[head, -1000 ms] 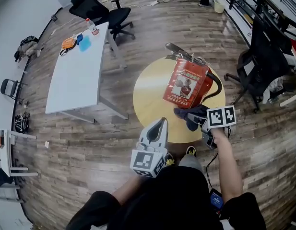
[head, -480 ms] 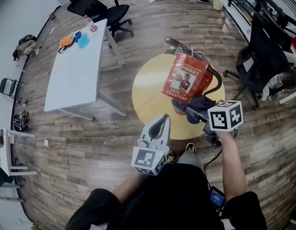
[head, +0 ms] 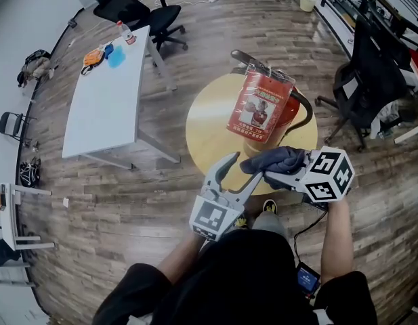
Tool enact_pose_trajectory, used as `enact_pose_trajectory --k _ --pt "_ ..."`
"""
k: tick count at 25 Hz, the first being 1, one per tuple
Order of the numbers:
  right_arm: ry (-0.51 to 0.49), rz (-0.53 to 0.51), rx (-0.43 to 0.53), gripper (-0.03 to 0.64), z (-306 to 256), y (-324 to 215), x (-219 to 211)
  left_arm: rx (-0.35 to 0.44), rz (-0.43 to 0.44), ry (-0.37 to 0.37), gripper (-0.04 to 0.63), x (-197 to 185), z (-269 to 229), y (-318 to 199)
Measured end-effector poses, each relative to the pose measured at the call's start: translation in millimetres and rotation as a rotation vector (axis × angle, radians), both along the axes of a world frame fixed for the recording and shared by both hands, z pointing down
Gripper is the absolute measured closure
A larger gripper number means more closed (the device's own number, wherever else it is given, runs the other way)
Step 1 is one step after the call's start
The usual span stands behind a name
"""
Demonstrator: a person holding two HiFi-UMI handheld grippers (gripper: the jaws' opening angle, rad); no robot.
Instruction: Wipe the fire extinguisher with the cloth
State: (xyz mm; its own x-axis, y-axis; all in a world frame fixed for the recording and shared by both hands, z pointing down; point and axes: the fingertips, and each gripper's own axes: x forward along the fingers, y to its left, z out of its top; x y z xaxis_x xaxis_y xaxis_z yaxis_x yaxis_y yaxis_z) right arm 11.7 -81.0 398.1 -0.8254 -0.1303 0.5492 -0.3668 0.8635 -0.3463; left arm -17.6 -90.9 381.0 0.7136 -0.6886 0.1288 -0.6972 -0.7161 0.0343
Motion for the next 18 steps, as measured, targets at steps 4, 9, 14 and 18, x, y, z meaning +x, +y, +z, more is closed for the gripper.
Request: enact_pose_trajectory --k 4,9,14,18 --pt "-0.116 -0.034 -0.039 0.511 -20 5 2 0.004 0.164 -0.09 0.33 17 9 13" --pt "-0.063 0.007 -0.049 0.511 -13 3 -7 0.076 0.203 -0.241 0.33 26 18 18" --pt "-0.163 0.1 -0.104 0.511 -25 -5 -21 0.057 0.262 -0.266 0.242 42 27 33" --pt "-0.143 0.163 -0.045 0.511 -22 -4 -37 -0.07 0.133 -0.138 0.254 33 21 15"
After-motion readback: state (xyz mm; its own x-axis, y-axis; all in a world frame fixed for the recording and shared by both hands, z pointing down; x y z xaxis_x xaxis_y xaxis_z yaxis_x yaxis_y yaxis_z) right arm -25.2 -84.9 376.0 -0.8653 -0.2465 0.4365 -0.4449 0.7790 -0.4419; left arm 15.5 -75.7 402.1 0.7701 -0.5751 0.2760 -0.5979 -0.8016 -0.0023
